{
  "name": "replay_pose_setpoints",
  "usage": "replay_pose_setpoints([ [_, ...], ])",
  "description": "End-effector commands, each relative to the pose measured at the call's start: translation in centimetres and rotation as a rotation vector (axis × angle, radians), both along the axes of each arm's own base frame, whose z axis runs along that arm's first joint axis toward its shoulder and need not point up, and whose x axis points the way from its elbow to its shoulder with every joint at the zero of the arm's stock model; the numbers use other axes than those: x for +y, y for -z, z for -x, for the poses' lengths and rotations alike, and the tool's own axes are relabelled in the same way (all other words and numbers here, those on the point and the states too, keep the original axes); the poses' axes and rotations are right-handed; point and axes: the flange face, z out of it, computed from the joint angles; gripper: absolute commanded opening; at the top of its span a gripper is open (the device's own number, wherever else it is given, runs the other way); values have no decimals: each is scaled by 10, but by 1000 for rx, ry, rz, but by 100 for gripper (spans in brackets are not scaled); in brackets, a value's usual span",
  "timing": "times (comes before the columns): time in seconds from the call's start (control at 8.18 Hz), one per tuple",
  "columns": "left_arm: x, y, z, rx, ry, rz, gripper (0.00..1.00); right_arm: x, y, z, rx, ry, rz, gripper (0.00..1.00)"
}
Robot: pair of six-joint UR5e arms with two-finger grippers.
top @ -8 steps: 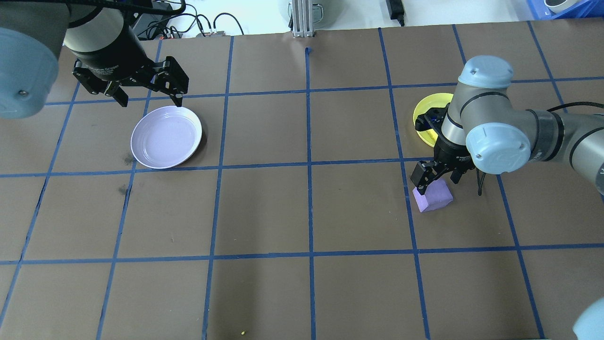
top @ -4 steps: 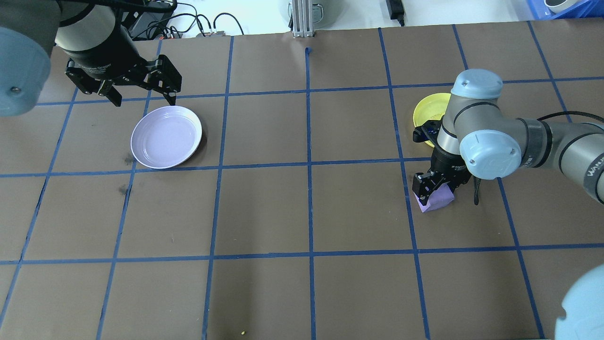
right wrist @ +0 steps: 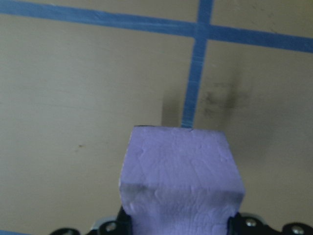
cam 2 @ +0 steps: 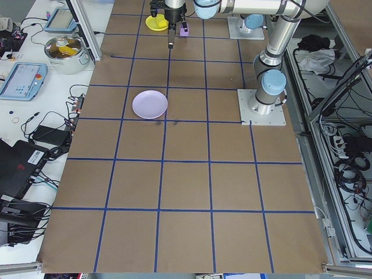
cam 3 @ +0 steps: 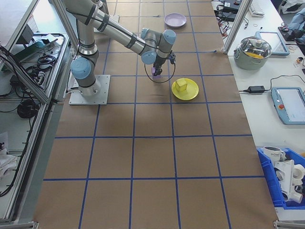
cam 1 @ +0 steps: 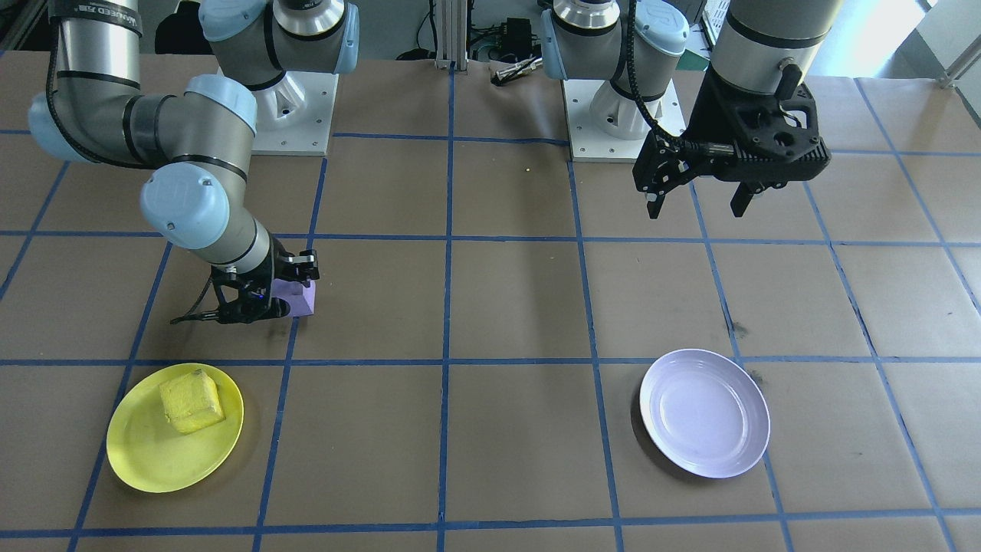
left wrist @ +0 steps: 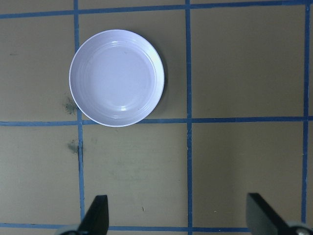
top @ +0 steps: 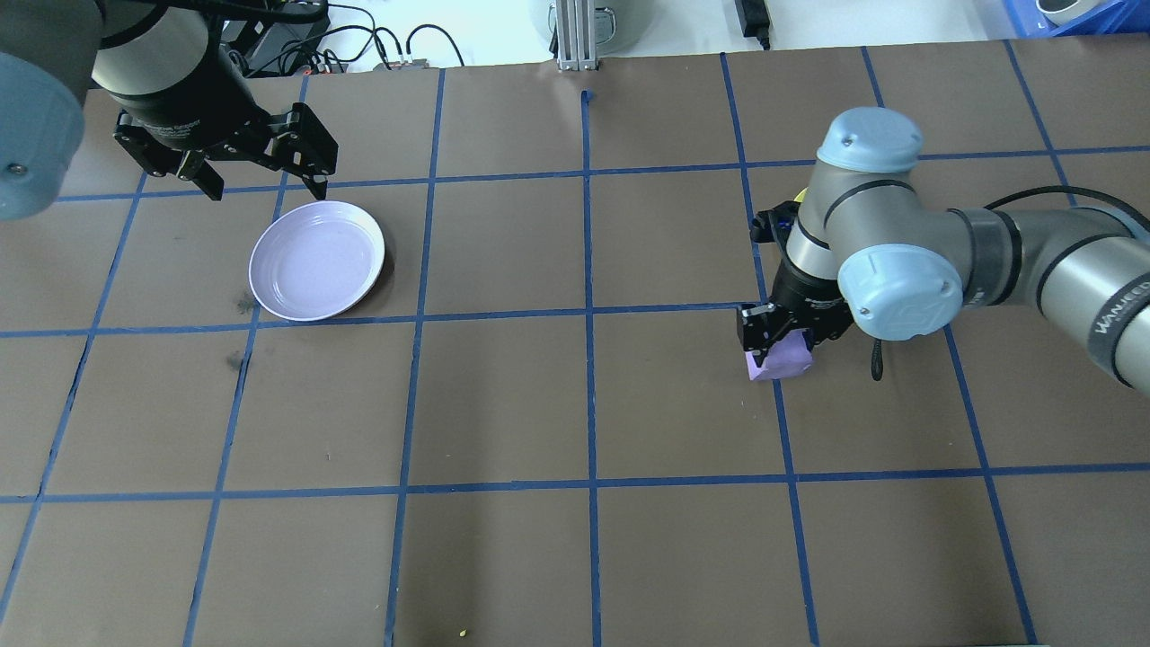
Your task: Sort blocks by color into plates
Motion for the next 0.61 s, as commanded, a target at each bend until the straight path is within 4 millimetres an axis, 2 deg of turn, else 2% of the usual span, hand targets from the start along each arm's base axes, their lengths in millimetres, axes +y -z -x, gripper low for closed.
replay_pose_setpoints([
  [0.0, 0, -1, 0, -1, 0, 1, 100, 12, -46, -133, 9, 27, 95, 20],
  [0.24, -2, -4, -4, -1, -6, 7, 100, 40, -41, -229, 15, -11, 113, 20],
  [0.49, -2, -2, -21, -4, -40, -1, 100, 36, -14, -301, 16, -41, 133, 21],
])
